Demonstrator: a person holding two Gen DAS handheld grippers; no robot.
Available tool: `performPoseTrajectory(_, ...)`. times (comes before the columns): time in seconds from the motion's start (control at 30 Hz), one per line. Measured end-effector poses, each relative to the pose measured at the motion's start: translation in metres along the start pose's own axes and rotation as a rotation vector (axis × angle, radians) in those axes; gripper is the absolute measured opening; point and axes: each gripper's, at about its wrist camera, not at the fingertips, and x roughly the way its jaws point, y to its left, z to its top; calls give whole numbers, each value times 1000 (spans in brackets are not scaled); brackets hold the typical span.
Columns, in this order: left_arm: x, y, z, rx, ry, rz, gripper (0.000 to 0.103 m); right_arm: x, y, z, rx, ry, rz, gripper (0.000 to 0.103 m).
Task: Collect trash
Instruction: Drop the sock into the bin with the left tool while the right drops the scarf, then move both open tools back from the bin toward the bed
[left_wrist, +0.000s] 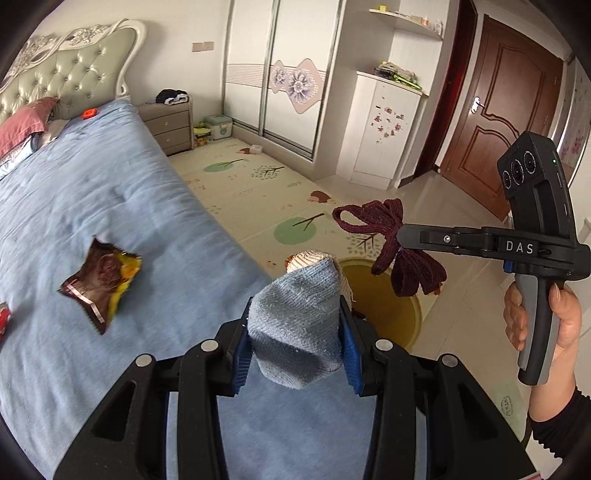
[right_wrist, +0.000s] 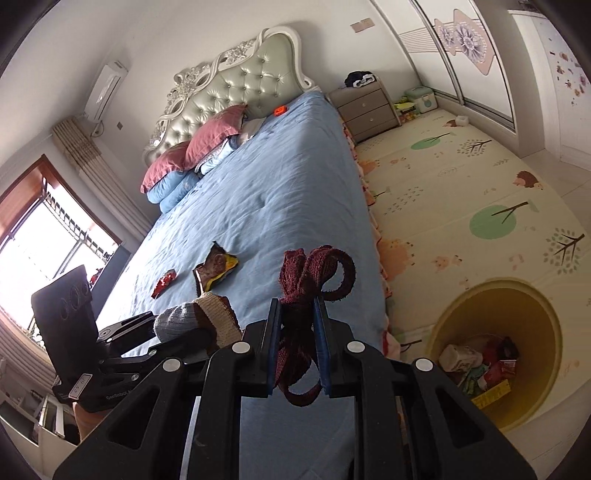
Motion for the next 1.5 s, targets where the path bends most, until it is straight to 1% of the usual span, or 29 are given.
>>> performPoseTrajectory(0.2, 49, -53, 23, 75, 64, -64, 41, -34, -59, -7, 60, -39, -99, 18)
performPoseTrajectory(0.47, 129, -100, 44, 75, 183, -138, 41, -68, -135, -25, 147, -65, -235, 18)
performPoseTrajectory(0.6, 160, -116, 53, 88, 223, -142, 41, -73, -160, -31, 157, -63, -309, 18)
performPoseTrajectory(0.67, 174, -120, 57, 87, 238, -136, 41, -71, -170, -33, 161, -54, -324, 18)
performPoseTrajectory(0.8, 198, -124, 60, 63, 270, -144, 41, -68, -185, -37, 171, -46, -327, 18)
performPoseTrajectory(0.93, 214, -128, 59, 59, 296, -147, 41, -61, -196, -38, 173, -28, -312, 18)
performPoseTrajectory(0.97, 219, -130, 60, 58, 297, -144, 43, -59, -198, -38, 174, -26, -315, 18)
performPoseTrajectory(1.0, 222, -128, 60, 51, 291, -133, 46, -57, -199, -37, 171, -23, -316, 19)
performPoseTrajectory(1.03, 223, -125, 61, 45, 282, -103, 70, -56, -201, -36, 171, -20, -314, 20)
performPoseTrajectory(1.07, 223, -123, 60, 39, 271, -55, 95, -54, -203, -36, 176, -17, -318, 26)
performPoseTrajectory(1.1, 222, -120, 60, 27, 254, -12, 96, -53, -205, -35, 180, -10, -321, 30)
performPoseTrajectory(1.13, 222, -116, 60, 19, 253, 1, 95, -52, -207, -34, 185, -10, -328, 35)
performPoseTrajectory(1.17, 223, -113, 60, 12, 268, -11, 95, -52, -209, -34, 188, -12, -334, 38)
performPoseTrajectory(1.2, 224, -109, 60, 3, 280, -23, 95, -51, -210, -35, 191, -9, -337, 38)
performPoseTrajectory(1.27, 222, -105, 59, -8, 280, -21, 95, -51, -213, -36, 204, -7, -329, 38)
performPoseTrajectory(1.33, 222, -102, 59, -10, 286, -37, 95, -50, -213, -36, 211, -4, -324, 38)
performPoseTrajectory(1.5, 217, -101, 62, -15, 277, -51, 95, -54, -203, -34, 193, -2, -314, 38)
